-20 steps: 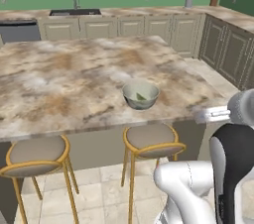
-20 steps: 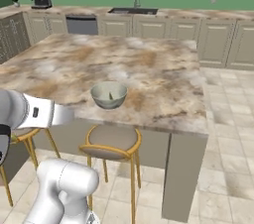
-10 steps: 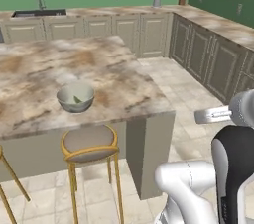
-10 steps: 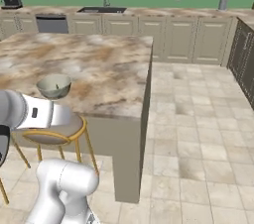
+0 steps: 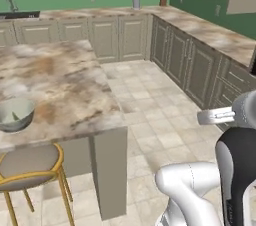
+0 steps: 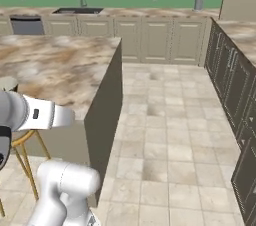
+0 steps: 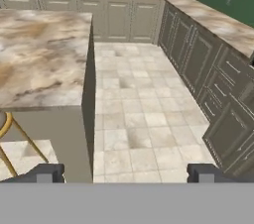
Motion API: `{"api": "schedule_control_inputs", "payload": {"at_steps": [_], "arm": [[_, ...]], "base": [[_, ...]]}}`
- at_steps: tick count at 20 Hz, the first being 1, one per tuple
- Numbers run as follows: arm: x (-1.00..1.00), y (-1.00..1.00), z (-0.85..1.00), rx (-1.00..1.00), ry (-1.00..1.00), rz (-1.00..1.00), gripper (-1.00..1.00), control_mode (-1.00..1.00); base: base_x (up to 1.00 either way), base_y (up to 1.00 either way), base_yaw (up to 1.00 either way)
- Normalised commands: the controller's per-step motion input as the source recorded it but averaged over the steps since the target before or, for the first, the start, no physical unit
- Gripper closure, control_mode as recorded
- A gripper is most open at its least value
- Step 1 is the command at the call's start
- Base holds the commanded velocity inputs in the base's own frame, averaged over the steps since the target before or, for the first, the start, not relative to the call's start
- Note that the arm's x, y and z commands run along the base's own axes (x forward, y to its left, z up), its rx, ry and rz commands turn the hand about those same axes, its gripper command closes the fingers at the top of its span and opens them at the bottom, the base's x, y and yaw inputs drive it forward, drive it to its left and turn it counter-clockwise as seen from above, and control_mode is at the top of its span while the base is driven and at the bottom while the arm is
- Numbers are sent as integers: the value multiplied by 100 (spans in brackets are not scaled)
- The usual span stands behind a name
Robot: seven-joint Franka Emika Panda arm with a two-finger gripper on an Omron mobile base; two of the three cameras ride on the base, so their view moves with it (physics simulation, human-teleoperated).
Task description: There is a bowl on the dining counter. Grab a lemon wedge from the fridge and place it in the bowl. Then get the liquor bottle and glass cup from the cabinet and place them next to the bowl.
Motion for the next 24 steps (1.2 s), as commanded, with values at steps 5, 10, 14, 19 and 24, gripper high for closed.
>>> {"api": "schedule_control_inputs", "payload": {"at_steps": [5, 10, 14, 19, 24], "arm": [[0, 0, 0, 0, 0, 0, -100, 100], [0, 0, 0, 0, 0, 0, -100, 100], [0, 0, 0, 0, 0, 0, -100, 100], [0, 0, 0, 0, 0, 0, -100, 100], [0, 0, 0, 0, 0, 0, -100, 100]], "base": [[89, -43, -14], [100, -23, -15], [95, -34, -14], [65, -69, -15], [49, -73, -8]]}}
